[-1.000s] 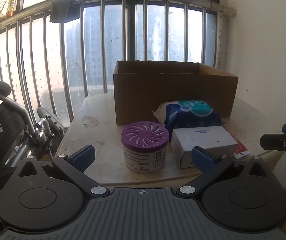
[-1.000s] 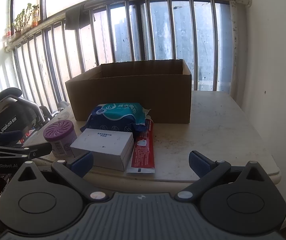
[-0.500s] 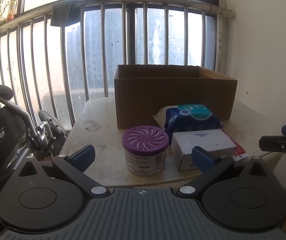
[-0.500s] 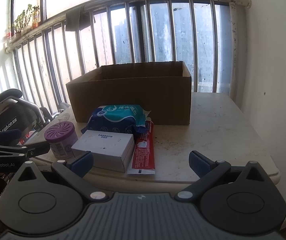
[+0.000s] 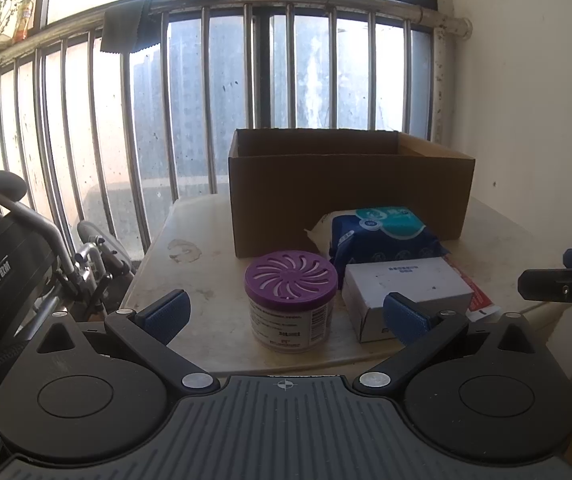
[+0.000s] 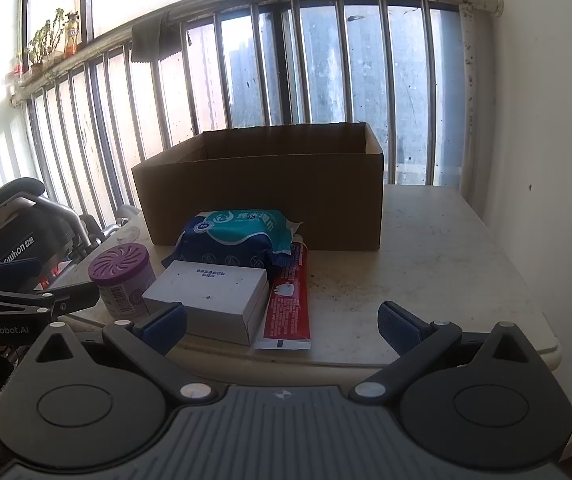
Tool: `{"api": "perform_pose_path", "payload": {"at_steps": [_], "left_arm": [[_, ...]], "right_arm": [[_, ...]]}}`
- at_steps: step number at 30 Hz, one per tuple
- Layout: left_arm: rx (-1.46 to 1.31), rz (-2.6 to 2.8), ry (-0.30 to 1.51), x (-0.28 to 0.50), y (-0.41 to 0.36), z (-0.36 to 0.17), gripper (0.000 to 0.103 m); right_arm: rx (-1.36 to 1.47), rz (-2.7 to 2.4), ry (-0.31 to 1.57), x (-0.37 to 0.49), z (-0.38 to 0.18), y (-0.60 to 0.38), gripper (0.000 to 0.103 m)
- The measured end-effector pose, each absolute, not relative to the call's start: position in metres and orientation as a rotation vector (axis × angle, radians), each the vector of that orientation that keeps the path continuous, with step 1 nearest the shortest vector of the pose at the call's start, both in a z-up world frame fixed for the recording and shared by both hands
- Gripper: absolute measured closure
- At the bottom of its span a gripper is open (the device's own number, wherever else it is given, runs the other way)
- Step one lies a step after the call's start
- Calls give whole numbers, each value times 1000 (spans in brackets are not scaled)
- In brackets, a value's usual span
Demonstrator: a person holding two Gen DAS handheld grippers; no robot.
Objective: Organize objects
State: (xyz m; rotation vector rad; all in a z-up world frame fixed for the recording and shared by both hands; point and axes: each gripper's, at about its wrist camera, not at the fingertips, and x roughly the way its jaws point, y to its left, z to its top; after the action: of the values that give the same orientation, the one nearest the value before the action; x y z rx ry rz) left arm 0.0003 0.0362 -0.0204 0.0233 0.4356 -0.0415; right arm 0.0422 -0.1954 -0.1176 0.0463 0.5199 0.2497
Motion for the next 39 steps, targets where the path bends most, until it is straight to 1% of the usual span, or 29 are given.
{"api": "perform_pose_path", "payload": {"at_steps": [39], "left_arm": [[18,-41,452,3,37,-24,0]], "right_arm": [[31,254,535,40,-123,-192,0]]}}
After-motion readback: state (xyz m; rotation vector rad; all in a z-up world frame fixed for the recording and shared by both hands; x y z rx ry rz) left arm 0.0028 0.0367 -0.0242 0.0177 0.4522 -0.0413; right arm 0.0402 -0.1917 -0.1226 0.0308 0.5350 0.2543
